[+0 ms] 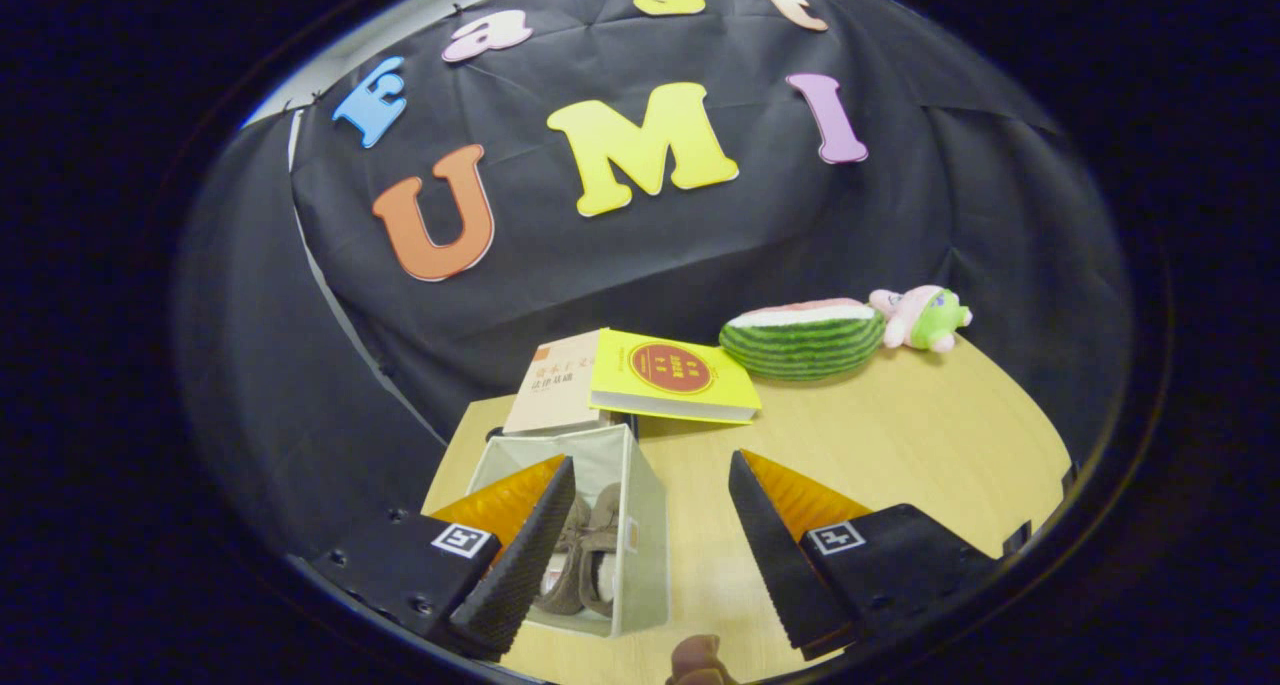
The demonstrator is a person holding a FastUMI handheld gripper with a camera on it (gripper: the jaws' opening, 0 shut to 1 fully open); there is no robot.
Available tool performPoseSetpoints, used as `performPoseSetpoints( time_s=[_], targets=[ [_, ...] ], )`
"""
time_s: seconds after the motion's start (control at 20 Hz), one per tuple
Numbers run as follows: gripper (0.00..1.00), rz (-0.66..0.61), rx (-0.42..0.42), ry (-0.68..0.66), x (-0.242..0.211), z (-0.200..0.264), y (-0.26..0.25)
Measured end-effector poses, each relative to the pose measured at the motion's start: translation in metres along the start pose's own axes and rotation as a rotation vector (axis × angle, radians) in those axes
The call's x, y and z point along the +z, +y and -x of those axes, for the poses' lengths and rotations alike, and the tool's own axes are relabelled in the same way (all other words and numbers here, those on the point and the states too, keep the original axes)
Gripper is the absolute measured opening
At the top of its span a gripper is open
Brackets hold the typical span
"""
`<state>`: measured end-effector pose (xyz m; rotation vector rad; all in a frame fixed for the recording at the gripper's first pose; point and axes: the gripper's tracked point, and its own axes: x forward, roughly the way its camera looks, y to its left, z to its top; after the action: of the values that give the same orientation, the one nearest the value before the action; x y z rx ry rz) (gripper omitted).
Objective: Open the storage box then place both shoes into the box .Put the left shoe in first, then the right shoe, with the right side of both shoes facing outward in a uniform manner.
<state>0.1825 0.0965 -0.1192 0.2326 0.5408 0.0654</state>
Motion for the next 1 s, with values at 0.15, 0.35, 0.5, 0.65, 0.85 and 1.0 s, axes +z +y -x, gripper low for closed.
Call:
performPoseSetpoints(
  time_s=[0.15,0.35,0.5,0.65,0.85,1.0],
  targets=[
    [0.99,0.045,0.005,-0.058,0.011,0.029,0.001],
    [0.99,0.135,0.016,-0.202,0.034,0.073,0.008],
    [0.99,0.178,0.022,-0.297,0.042,0.105,0.012],
    [0.99,0.178,0.033,-0.387,0.053,0.140,0.014],
    [0.99,0.203,0.033,-0.426,0.049,0.169,0.008],
    [0.99,0.243,0.003,-0.495,0.052,0.188,-0.003]
  ],
)
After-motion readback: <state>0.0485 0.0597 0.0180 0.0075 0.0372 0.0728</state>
